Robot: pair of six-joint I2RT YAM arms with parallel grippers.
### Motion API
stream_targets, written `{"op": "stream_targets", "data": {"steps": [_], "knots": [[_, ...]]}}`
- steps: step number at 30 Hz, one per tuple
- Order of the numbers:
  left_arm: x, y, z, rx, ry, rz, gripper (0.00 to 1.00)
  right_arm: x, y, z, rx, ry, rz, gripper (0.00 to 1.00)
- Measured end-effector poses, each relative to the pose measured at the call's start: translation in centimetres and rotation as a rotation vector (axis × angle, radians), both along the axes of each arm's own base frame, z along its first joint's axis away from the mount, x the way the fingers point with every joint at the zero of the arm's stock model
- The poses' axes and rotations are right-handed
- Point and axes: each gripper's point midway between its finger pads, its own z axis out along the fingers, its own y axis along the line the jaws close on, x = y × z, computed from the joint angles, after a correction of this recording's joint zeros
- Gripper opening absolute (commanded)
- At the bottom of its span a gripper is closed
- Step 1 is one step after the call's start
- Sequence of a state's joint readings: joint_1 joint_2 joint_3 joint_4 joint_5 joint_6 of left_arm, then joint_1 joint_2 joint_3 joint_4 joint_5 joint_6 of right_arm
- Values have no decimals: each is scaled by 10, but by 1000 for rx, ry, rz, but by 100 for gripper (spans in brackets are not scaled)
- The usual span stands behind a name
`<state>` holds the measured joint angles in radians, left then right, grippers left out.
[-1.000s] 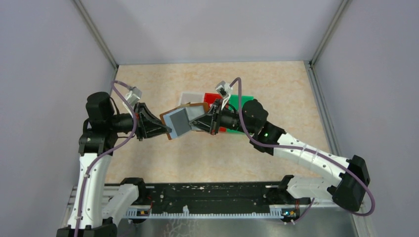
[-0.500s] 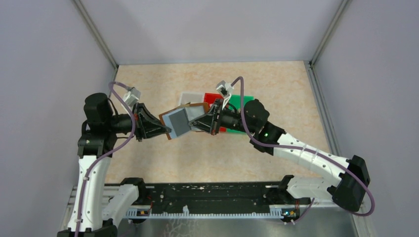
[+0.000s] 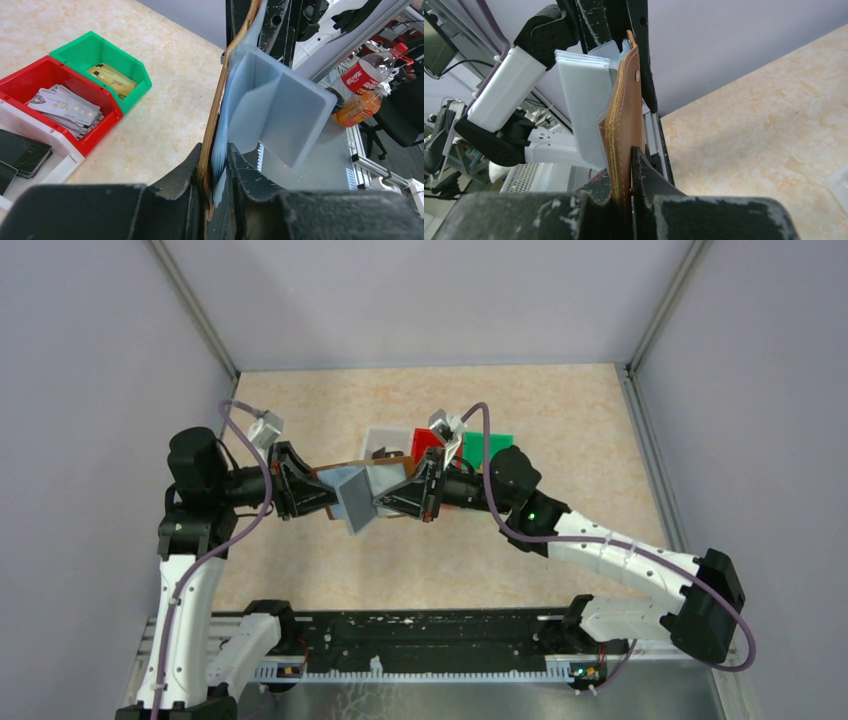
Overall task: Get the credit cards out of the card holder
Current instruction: Remove the credit card from the card holder.
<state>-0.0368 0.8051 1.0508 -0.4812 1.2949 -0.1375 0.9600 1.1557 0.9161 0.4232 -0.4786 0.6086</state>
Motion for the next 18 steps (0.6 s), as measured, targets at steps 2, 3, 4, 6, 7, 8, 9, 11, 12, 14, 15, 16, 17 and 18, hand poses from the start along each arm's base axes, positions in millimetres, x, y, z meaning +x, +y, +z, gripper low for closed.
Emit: {"op": "stream_targets", "data": {"steps": [2, 3, 4, 6, 7, 8, 9, 11, 12, 14, 15, 16, 17, 18], "knots": [[0, 0, 0, -1, 2, 0, 26, -3, 2, -1, 0, 1, 13, 0], [0, 0, 1, -2, 1, 0, 26, -3, 2, -1, -1, 2, 16, 0], [0, 0, 1, -3, -1, -1, 26, -3, 3, -1, 0, 2, 17, 0], [0, 0, 2, -5, 3, -2, 26, -4, 3, -1, 3, 0, 21, 0], [0, 0, 2, -6, 5, -3, 26, -4, 3, 0, 5, 0, 24, 0], [0, 0, 2, -7, 6, -4, 26, -5, 3, 1, 11, 0, 29, 1], [-1, -1, 2, -8, 5, -5, 28, -6, 3, 3, 16, 1, 35, 2], [-1, -1, 4, -11, 0, -10, 32, -8, 5, 5, 29, 2, 49, 4], [-2, -1, 4, -13, -1, -14, 32, -10, 6, 6, 34, 3, 56, 5], [-5, -2, 5, -20, 2, -25, 26, -12, 11, 5, 42, 6, 72, 13], [-6, -2, 5, -24, 7, -33, 20, -13, 14, 4, 47, 8, 80, 21], [-8, -2, 5, -28, 13, -40, 14, -15, 17, 2, 48, 14, 89, 30], [-9, -2, 6, -31, 14, -45, 8, -16, 21, -1, 46, 23, 97, 37], [-10, -2, 6, -34, 13, -48, 4, -17, 24, -3, 43, 35, 103, 45]]}}
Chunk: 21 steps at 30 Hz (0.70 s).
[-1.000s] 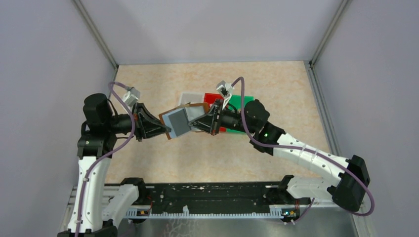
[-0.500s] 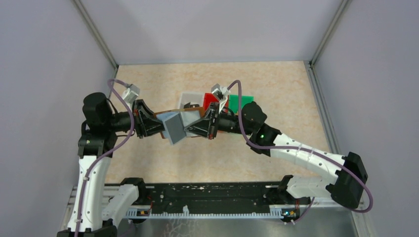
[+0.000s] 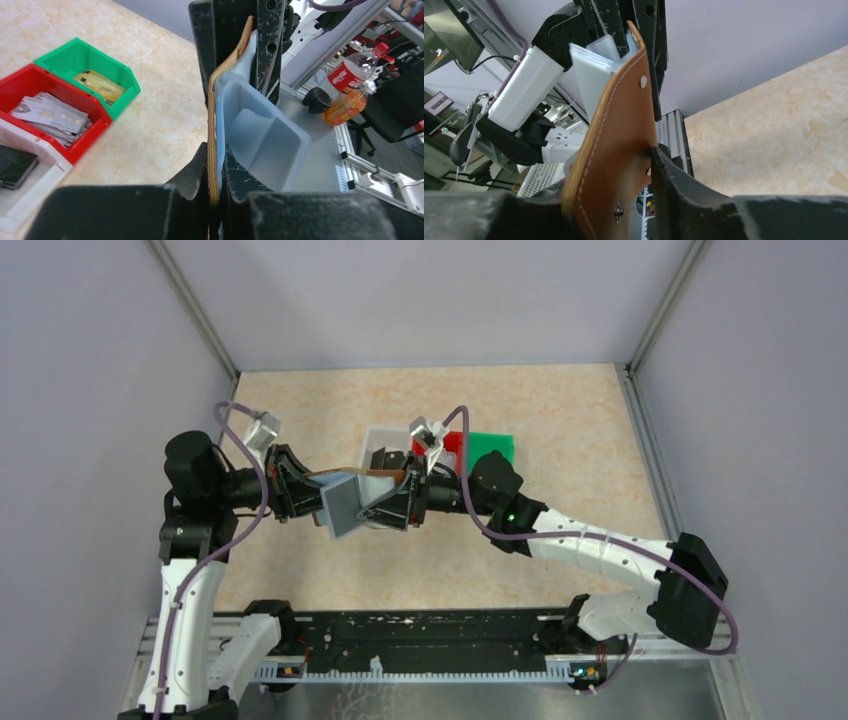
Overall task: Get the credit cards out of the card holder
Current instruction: Remove the credit card from the card holder.
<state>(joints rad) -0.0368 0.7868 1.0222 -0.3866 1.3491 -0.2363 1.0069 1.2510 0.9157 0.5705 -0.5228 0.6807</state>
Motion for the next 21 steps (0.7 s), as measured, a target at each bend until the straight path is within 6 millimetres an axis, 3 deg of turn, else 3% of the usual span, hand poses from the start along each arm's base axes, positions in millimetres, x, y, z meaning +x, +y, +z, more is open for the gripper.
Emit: {"op": "stream_targets", "data": {"steps": [5, 10, 15, 21], "knots": [[6, 2, -1, 15, -34, 50, 0, 4, 3, -10, -3, 28, -22, 75], [31, 12, -7, 95, -136, 193, 0, 15, -6, -23, -27, 41, -117, 86], [43, 20, -17, 163, -187, 264, 0, 24, -12, -21, -24, 14, -184, 81], [39, 20, -21, 171, -192, 243, 0, 28, -13, -26, -48, -4, -211, 53]]}}
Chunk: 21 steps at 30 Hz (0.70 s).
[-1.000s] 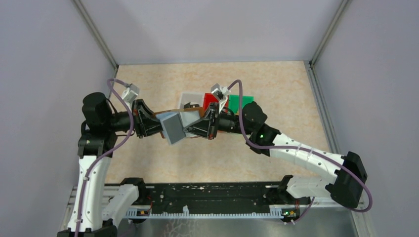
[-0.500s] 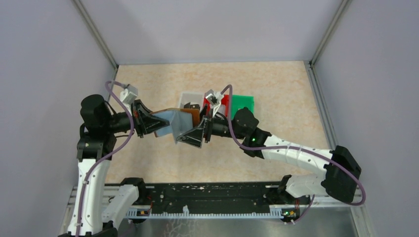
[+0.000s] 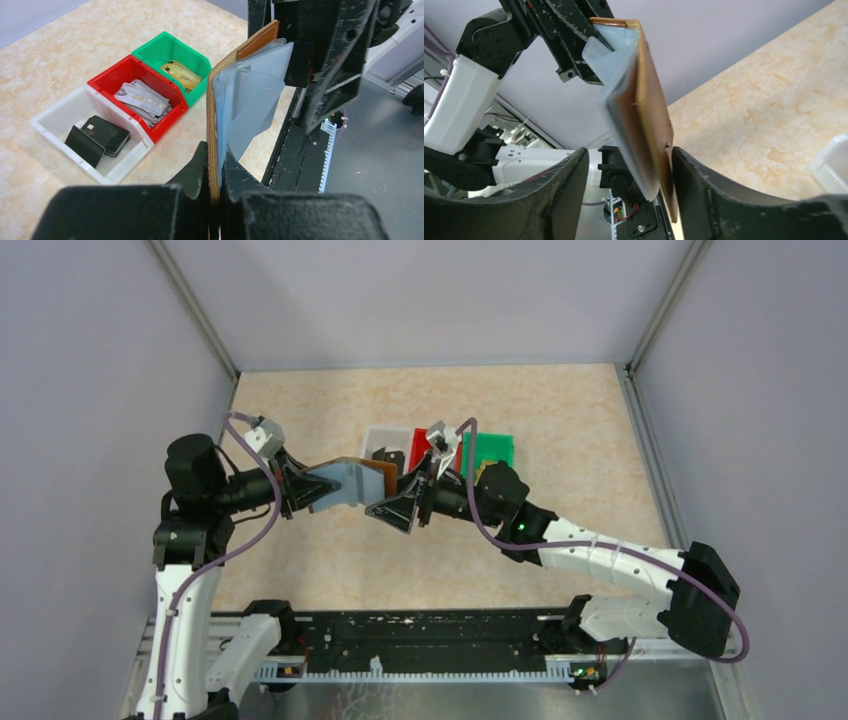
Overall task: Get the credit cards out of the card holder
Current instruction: Remove the credit card from the card holder.
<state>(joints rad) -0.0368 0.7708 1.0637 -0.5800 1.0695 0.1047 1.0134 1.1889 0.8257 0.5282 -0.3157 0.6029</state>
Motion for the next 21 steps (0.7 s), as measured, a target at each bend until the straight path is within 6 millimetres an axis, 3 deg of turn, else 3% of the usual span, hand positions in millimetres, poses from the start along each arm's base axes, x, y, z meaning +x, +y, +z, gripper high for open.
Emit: {"op": "stream_targets", "data": {"steps": [11, 12, 14, 15, 17, 21], "knots": [[-19, -8, 4, -29, 1, -111, 2, 0, -8, -11, -69, -19, -19, 0], [-21, -9, 4, -31, 0, -122, 12, -1, -10, -9, -69, -23, -19, 0], [-23, -9, 4, -32, -4, -136, 47, -3, -13, -8, -78, -31, -19, 0], [-24, -10, 4, -32, -7, -142, 59, -4, -14, -7, -87, -33, -18, 0], [-25, -10, 3, -29, -9, -152, 71, -3, -15, -7, -110, -37, -24, 0], [-29, -11, 2, -35, 8, -176, 78, 3, -18, -1, -175, -55, -54, 0]]}}
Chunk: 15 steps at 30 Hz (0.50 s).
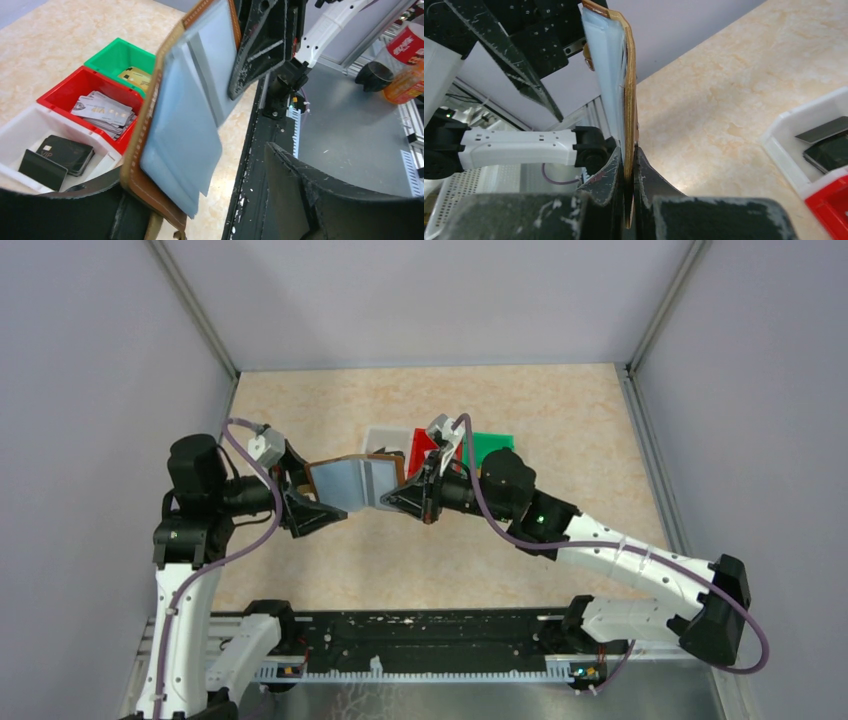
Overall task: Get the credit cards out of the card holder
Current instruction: Remove the credit card from the card holder.
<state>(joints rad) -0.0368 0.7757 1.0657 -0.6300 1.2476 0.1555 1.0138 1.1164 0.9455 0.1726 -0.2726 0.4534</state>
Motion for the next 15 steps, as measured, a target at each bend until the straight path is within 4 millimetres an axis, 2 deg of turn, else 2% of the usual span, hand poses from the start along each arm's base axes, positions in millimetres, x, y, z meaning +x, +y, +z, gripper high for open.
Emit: {"op": "stream_targets", "data": {"steps": [3, 7, 12, 15], "knots": [[-4, -2, 2, -11, 5, -26, 77, 5, -4, 6, -37, -25, -27, 0], [-9, -3, 8, -35, 21, -44, 69, 7, -7, 5, -73, -45, -37, 0], [-7, -5, 6, -75, 74, -30, 42, 1, -4, -1, -90, -39, -6, 0], [1, -5, 2, -86, 106, 1, 18, -4, 2, -3, -84, -28, 28, 0]]}}
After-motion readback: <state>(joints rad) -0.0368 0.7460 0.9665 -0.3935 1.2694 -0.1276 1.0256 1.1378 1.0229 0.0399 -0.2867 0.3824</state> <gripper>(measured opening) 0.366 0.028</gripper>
